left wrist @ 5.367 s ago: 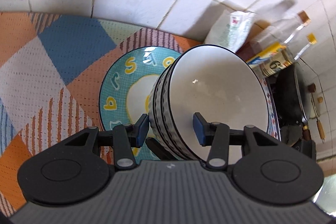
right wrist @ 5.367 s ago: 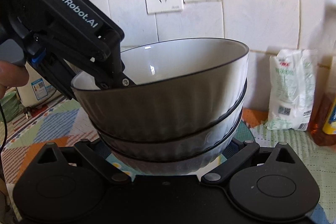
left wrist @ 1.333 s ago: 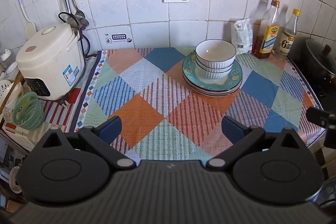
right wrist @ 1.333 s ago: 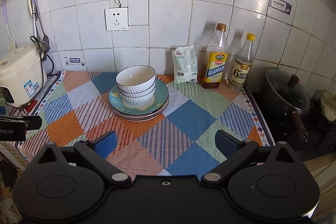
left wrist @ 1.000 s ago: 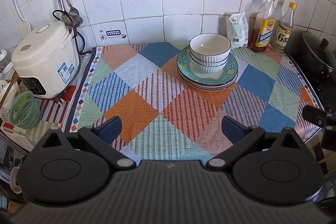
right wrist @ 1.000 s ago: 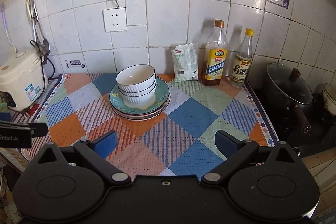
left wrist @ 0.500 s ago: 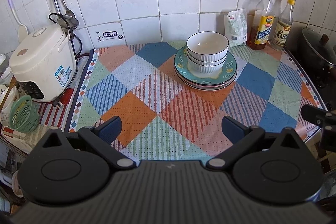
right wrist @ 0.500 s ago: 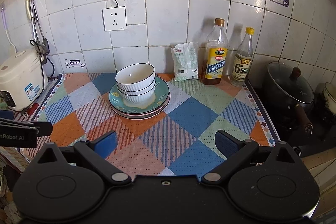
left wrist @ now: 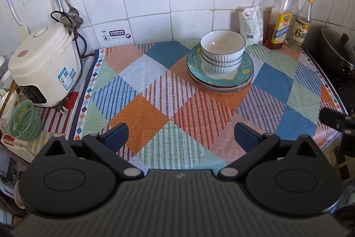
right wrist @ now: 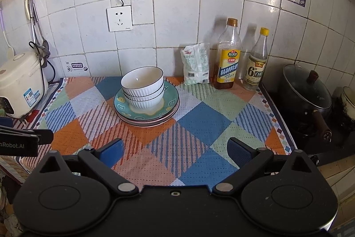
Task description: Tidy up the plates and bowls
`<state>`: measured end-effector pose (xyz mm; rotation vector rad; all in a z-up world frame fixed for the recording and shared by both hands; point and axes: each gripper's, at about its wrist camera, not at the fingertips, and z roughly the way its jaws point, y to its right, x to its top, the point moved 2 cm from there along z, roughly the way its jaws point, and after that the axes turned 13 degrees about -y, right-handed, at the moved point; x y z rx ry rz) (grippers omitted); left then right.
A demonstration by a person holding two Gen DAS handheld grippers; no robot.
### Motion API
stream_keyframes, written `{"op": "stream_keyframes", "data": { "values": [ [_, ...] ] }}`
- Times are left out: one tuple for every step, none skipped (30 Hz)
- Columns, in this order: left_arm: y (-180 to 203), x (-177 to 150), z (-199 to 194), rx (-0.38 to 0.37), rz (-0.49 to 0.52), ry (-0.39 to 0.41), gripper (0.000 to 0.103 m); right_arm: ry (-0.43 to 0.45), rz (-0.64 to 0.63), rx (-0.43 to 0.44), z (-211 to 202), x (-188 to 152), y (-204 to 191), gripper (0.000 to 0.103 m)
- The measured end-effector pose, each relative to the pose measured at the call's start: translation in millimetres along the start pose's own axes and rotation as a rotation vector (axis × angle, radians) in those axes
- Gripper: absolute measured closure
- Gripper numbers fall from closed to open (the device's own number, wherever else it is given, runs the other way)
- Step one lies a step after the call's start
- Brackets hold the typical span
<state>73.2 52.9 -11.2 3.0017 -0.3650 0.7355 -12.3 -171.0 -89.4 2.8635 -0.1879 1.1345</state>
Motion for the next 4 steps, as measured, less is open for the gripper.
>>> {"op": "stream_keyframes", "data": {
  "values": [
    [-0.2, -0.5, 0.2, 0.000, 0.006, 0.000, 0.000, -0.001, 0.000, 0.001, 0.3, -0.1, -0.9, 0.002],
    [-0.6, -1.1, -0.2, 0.003, 0.009, 0.001, 0.000, -0.002, -0.001, 0.002, 1.0, -0.3, -1.5, 0.002],
    [-0.9, -1.7, -0.5, 0.005, 0.010, 0.003, 0.000, -0.003, -0.001, 0.003, 1.5, -0.5, -2.3, 0.002],
    [-1.7, -1.3, -0.6, 0.004, 0.011, 0.002, 0.000, -0.004, -0.002, 0.005, 2.0, -0.7, -3.3, 0.002]
  ]
}}
